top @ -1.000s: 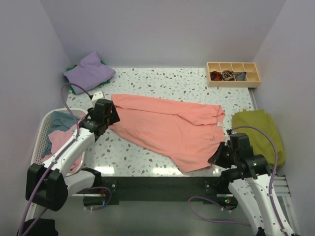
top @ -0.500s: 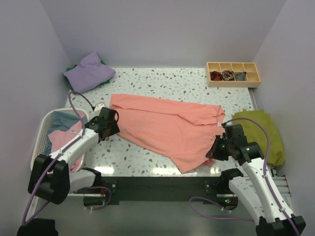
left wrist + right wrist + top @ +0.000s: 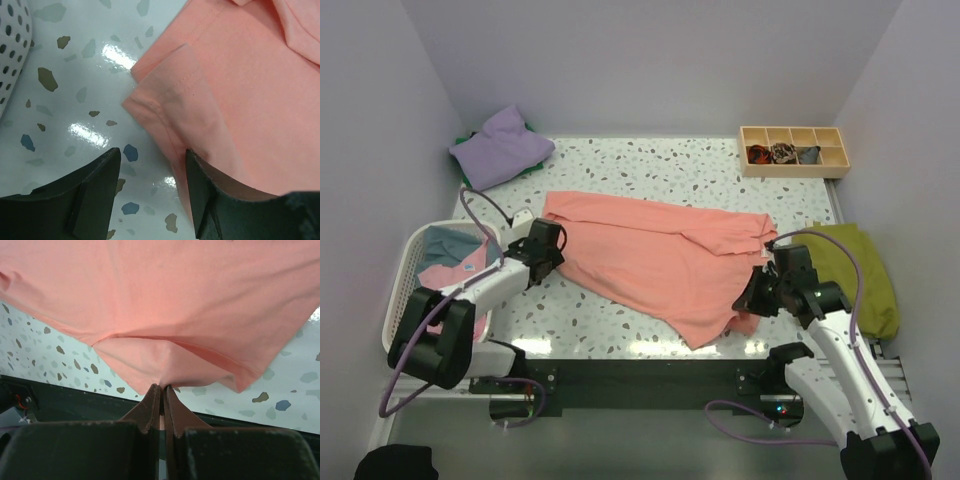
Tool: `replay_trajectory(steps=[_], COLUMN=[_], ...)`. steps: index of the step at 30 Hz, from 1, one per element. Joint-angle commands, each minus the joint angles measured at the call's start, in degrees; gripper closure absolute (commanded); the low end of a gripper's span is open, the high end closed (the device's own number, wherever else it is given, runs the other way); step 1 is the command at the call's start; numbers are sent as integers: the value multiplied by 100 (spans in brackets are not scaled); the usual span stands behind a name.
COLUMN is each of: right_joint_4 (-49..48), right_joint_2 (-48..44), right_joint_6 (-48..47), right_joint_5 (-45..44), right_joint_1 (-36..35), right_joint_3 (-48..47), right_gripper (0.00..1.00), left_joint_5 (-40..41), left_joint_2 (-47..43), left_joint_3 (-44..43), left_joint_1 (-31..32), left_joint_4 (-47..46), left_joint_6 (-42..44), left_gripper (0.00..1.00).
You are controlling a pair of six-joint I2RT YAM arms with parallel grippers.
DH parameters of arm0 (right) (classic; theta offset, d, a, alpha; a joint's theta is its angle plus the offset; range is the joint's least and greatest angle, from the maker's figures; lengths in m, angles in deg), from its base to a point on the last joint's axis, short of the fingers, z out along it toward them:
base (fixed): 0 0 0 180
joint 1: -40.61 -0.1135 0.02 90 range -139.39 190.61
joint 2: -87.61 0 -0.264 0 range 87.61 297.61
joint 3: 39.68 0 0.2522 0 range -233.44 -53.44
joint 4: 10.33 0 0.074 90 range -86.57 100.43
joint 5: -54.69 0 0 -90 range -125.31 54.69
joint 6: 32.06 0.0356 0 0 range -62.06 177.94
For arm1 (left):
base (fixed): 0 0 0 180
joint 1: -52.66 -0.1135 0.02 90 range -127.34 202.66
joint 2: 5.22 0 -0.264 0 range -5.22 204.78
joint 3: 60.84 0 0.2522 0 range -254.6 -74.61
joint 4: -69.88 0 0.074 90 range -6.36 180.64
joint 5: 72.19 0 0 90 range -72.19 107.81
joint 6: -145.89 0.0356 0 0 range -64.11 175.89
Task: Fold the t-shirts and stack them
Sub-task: Fold the flattened tshirt in 1/3 of the way
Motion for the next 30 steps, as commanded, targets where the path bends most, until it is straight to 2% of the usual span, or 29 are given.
replay_trajectory(steps=[1, 3, 14, 15, 16, 19, 21, 26, 30], right_joint_4=[-307, -334, -316, -316, -325, -290, -272, -106, 141], right_joint_2=[71, 115, 54, 45, 10, -16, -60, -131, -183], right_joint_6=[31, 22, 66, 75, 92, 92, 101, 128, 127], right_joint_5=[158, 149, 149, 149, 158, 158, 140, 123, 78], right_joint_1=[-7, 1, -7, 1, 1, 1, -7, -7, 1], right_joint_3=[-82, -99, -125, -117, -117, -143, -160, -283, -354], right_gripper=[100, 100, 100, 100, 100, 100, 100, 100, 100], left_joint_5=[311, 346, 408, 425, 416, 390, 390, 13, -750], left_joint_2=[343, 457, 801, 853, 906, 1038, 1030, 547, -619], left_joint_3=[128, 260, 331, 296, 260, 155, 137, -21, 5], left_joint_1=[39, 39, 39, 39, 39, 39, 39, 100, 154], left_joint_4=[-834, -1062, -1510, -1503, -1468, -1415, -1415, -441, 594], left_joint_6=[-200, -253, -262, -253, -227, -209, -183, -165, -279], left_gripper=[44, 45, 67, 72, 83, 100, 100, 100, 100])
